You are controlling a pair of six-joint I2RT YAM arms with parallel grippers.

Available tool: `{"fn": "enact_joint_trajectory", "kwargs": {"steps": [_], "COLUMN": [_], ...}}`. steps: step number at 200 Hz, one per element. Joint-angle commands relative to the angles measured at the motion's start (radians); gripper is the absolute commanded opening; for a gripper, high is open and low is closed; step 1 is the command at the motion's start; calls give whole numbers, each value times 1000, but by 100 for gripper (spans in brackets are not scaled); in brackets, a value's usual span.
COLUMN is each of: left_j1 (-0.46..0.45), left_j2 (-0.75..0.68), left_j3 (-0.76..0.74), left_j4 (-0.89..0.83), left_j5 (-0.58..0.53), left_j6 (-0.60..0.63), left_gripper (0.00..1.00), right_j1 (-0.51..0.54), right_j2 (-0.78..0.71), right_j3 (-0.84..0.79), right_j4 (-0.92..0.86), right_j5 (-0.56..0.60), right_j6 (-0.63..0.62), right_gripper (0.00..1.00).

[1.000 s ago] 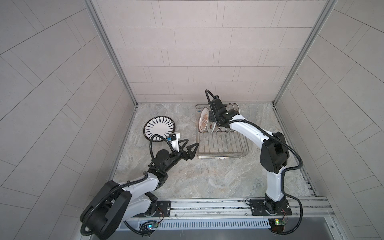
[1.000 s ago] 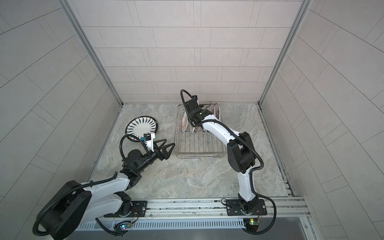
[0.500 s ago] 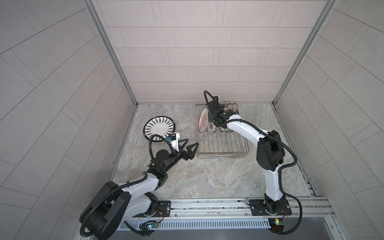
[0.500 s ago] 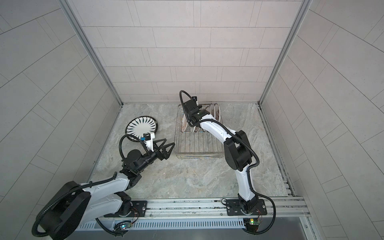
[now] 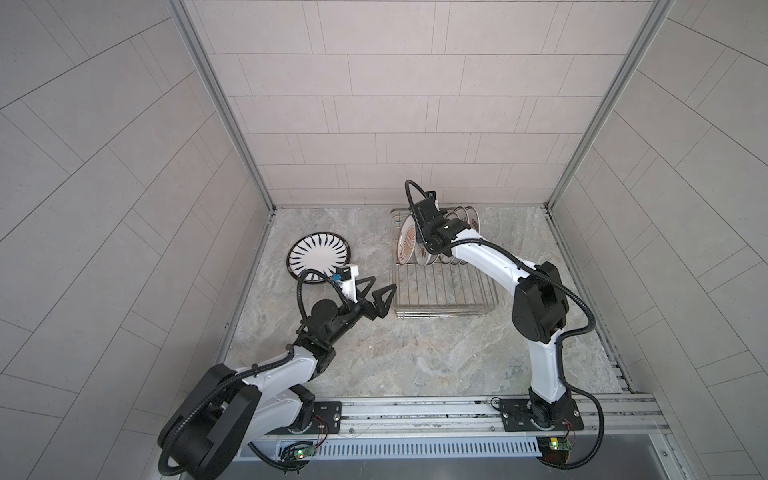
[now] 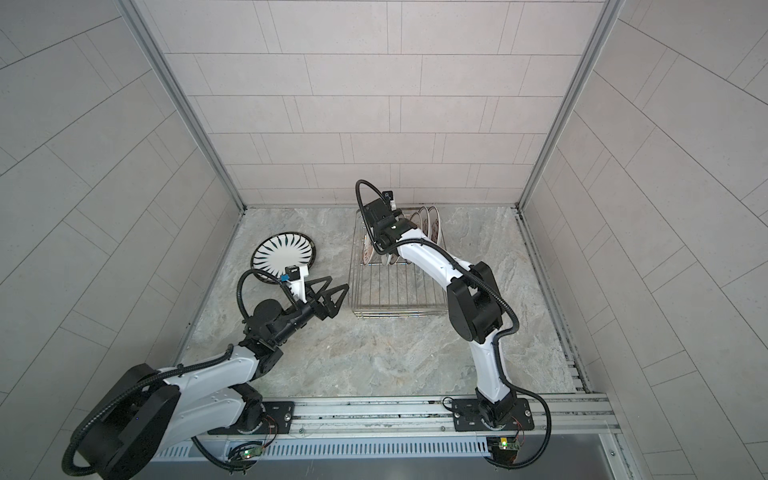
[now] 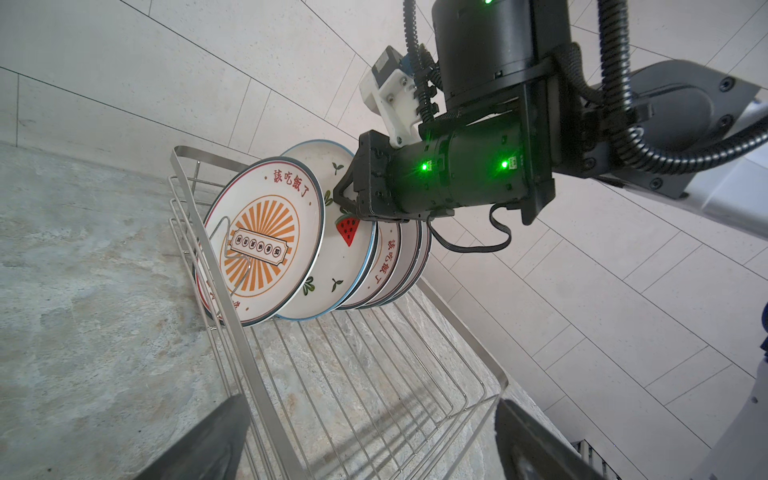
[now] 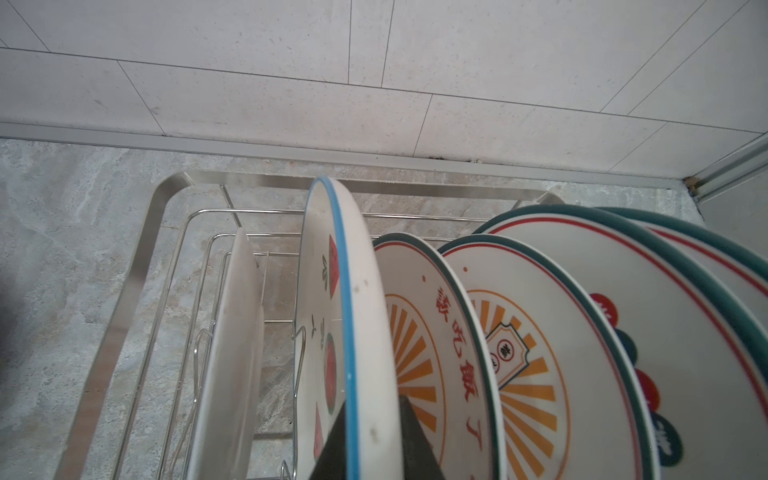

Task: Unload the plates from the dish rack
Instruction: 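Lower the right gripper onto the watermelon-printed plate rim in the rack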

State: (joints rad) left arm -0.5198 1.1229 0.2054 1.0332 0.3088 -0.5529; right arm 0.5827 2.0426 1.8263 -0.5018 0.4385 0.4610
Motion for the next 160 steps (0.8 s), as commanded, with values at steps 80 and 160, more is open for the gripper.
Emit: {"fn": "enact_joint_trajectory", "kwargs": {"steps": [80, 160], "left_j1": [-4, -5], "left_j2": [-19, -17], "left_j3": [-2, -4], "left_j4": [6, 11], "left_j5": [-11, -8], "left_j6": [-1, -9], "left_gripper": [98, 98], "right_j1": [20, 28], "right_j2": [-69, -172], "right_j3": [33, -9], "right_j4": [-16, -2], "right_j5": [62, 83], "right_j6": [-9, -22], "right_gripper": [15, 12]}}
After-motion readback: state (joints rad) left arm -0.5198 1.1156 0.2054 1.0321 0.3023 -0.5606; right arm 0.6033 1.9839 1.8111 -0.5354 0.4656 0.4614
